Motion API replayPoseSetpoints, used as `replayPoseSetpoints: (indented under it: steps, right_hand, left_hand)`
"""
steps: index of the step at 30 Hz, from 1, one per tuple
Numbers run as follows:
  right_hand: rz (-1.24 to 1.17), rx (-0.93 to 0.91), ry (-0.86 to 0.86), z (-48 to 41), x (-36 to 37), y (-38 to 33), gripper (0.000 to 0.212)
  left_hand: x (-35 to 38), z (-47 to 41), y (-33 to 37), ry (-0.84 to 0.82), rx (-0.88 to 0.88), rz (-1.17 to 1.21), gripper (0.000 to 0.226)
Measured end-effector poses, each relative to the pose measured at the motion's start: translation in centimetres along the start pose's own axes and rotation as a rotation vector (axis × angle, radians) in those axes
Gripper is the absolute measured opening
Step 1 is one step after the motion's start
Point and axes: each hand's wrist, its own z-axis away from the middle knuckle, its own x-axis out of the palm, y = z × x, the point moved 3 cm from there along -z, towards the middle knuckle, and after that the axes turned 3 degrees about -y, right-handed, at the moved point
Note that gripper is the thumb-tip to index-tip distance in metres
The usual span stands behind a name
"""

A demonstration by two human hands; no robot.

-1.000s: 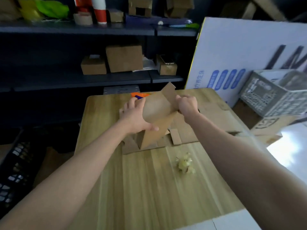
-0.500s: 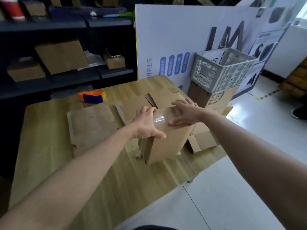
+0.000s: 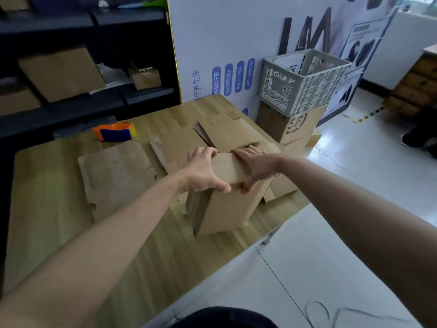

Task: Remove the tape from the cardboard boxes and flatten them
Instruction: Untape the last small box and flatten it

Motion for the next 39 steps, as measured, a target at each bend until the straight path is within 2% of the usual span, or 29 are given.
replayPoseSetpoints:
  steps: [2,4,7,8,10,13,16,18,21,23,25,26,28,29,30,32,33,34,36,38,39]
  right_hand:
    - [-0.016,-0.022,0.064,0.4,-1.7,-0.8,0.124]
    - [-0.034,0.008,0.232,0.7,-3.4,-1.3,0.113]
    - [-0.149,0.08,0.533,0.9,-4.9,-1.6,0.111]
    - [-0.247,0.092,0.572,1.0,-4.8,-1.6,0.112]
    - [-0.486,0.127,0.539,0.8,-3.9,-1.5,0.112]
    - [-0.598,0.189,0.443,0.9,-2.4,-1.1,0.101]
    - [-0.645,0.231,0.516,1.4,-2.5,-0.7,0.089]
    - [-0.807,0.237,0.572,2.1,-2.9,-0.6,0.085]
    - [-1.015,0.217,0.607,3.4,-3.2,-0.4,0.053]
    - [-1.039,0.25,0.612,4.4,-3.1,-0.2,0.042]
    - [-1.014,0.334,0.632,5.3,-3.0,0.3,0.042]
    - [-1.003,0.378,0.643,5.7,-3.0,0.5,0.042]
    - [-1.004,0.462,0.652,6.3,-2.8,0.8,0.046]
    - [-1.008,0.508,0.645,6.4,-2.6,0.9,0.049]
    - [-1.009,0.556,0.632,6.3,-2.2,1.0,0.052]
    - [-0.998,0.644,0.596,6.0,-1.1,1.0,0.054]
    - [-0.984,0.687,0.575,5.7,-0.5,1.0,0.054]
    - [-0.966,0.73,0.55,5.4,0.0,0.9,0.053]
    - [-0.925,0.804,0.491,5.0,1.1,1.0,0.048]
    - [-0.886,0.826,0.461,4.5,2.2,1.2,0.043]
    - [-0.854,0.809,0.46,4.3,2.7,1.2,0.04]
  left_hand:
    - [-1.6,-0.3,-0.9,0.001,-0.037,0.183,0.095]
    - [-3.2,-0.7,-2.2,0.02,-0.109,0.398,0.087]
    - [-4.7,-1.0,-4.9,0.056,-0.254,0.828,0.053]
    - [-4.8,-0.9,-5.9,0.037,-0.326,0.961,0.04]
    - [-4.9,-0.5,-7.6,-0.003,-0.467,1.142,0.038]
    - [-4.6,0.0,-9.9,-0.031,-0.595,1.236,0.052]
    - [-3.8,0.1,-11.4,-0.114,-0.66,1.289,0.048]
    - [-3.2,-0.1,-11.9,-0.215,-0.673,1.337,0.048]
    - [-2.0,-0.7,-12.1,-0.364,-0.662,1.377,0.047]
    - [-1.0,-0.9,-12.0,-0.433,-0.656,1.37,0.046]
    - [0.0,-1.1,-11.5,-0.481,-0.662,1.311,0.047]
    - [0.4,-1.1,-11.1,-0.499,-0.663,1.223,0.05]
    - [0.7,-1.3,-10.1,-0.473,-0.609,0.899,0.054]
    - [0.6,-1.4,-9.3,-0.378,-0.541,0.774,0.049]
    - [0.3,-1.8,-8.6,-0.215,-0.438,0.72,0.039]
    - [-0.9,-2.4,-6.8,0.156,-0.183,0.699,0.018]
    - [-1.6,-2.2,-5.6,0.246,-0.044,0.687,0.013]
    - [-1.9,-2.0,-4.4,0.231,0.089,0.661,0.011]
    - [-1.1,-1.3,-2.5,0.011,0.262,0.514,0.014]
    - [1.2,-0.7,-2.0,-0.201,0.283,0.303,0.021]
    - [2.3,-0.6,-2.2,-0.22,0.272,0.173,0.026]
